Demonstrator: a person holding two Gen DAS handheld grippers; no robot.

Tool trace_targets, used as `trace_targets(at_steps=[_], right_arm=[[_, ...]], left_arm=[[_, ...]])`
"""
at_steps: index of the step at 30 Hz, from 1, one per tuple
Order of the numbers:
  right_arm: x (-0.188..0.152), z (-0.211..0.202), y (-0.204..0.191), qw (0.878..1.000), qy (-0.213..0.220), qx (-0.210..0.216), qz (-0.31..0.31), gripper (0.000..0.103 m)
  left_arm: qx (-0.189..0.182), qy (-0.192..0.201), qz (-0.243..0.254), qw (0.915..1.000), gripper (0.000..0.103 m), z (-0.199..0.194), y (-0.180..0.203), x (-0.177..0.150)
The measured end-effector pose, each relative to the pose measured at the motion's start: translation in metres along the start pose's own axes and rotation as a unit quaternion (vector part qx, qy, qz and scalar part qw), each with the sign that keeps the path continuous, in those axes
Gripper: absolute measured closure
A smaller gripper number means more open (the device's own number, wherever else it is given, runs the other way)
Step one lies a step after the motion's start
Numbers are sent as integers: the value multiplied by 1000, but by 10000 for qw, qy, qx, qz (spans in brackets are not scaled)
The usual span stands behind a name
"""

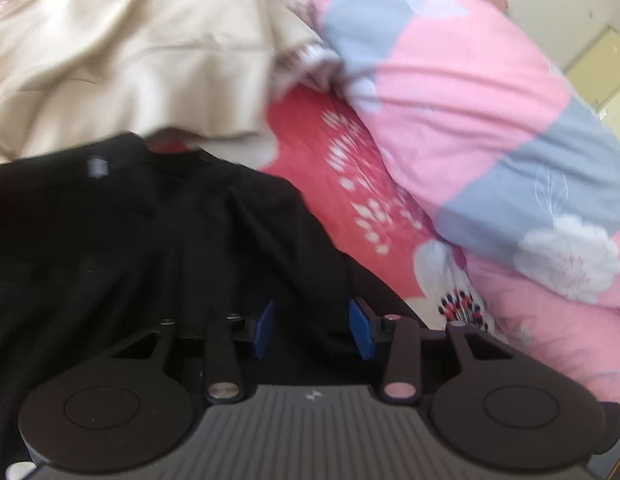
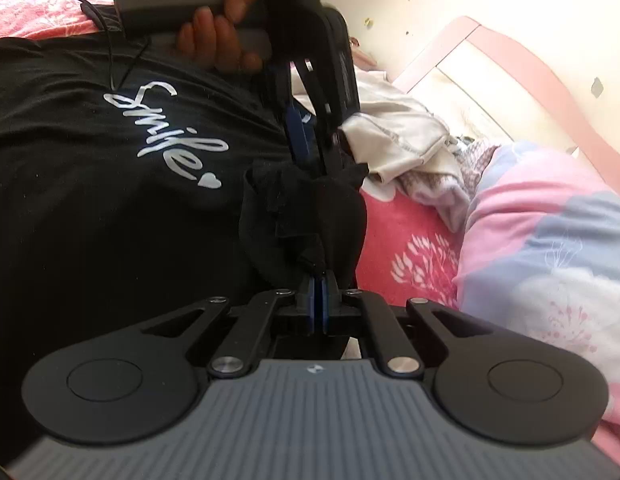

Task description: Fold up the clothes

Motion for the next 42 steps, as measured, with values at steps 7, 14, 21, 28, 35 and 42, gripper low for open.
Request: trace_targets(at_steps=[7, 14, 21, 28, 35, 42], right_arm=[[-3, 2, 2, 9998, -26, -25, 179, 101], [-9, 6, 6, 9990, -139, -17, 420, 101], [-16, 10, 4, 9979, -253, 57, 587, 101], [-14, 5, 14, 9946, -281, 128, 991, 101], [2, -1, 62, 9530, -159, 760, 2930, 101], [7, -8, 79, 9257, 31, 973, 3655, 101]], left_arm=[[89, -348, -164, 9992, 102, 20, 12, 3], [-13, 356, -1368, 9900, 102, -8, -32, 12], [-99, 659, -2347, 9698, 96, -12, -62, 4], [1, 539, -1317, 9898, 61, -42, -44, -1], [538, 32, 1778, 9826, 51, -36, 47, -26], [1260, -188, 2565, 9581, 57, -10, 64, -48]])
Point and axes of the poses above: each gripper's, at about its wrist camera, not at the fingertips, and z roughly the way its jaws point, y to its right, x to its top, the point moved 2 cm from there along z, roughly the way its jaws point, and after that the axes turned 15 degrees about z, right-handed, at the moved point
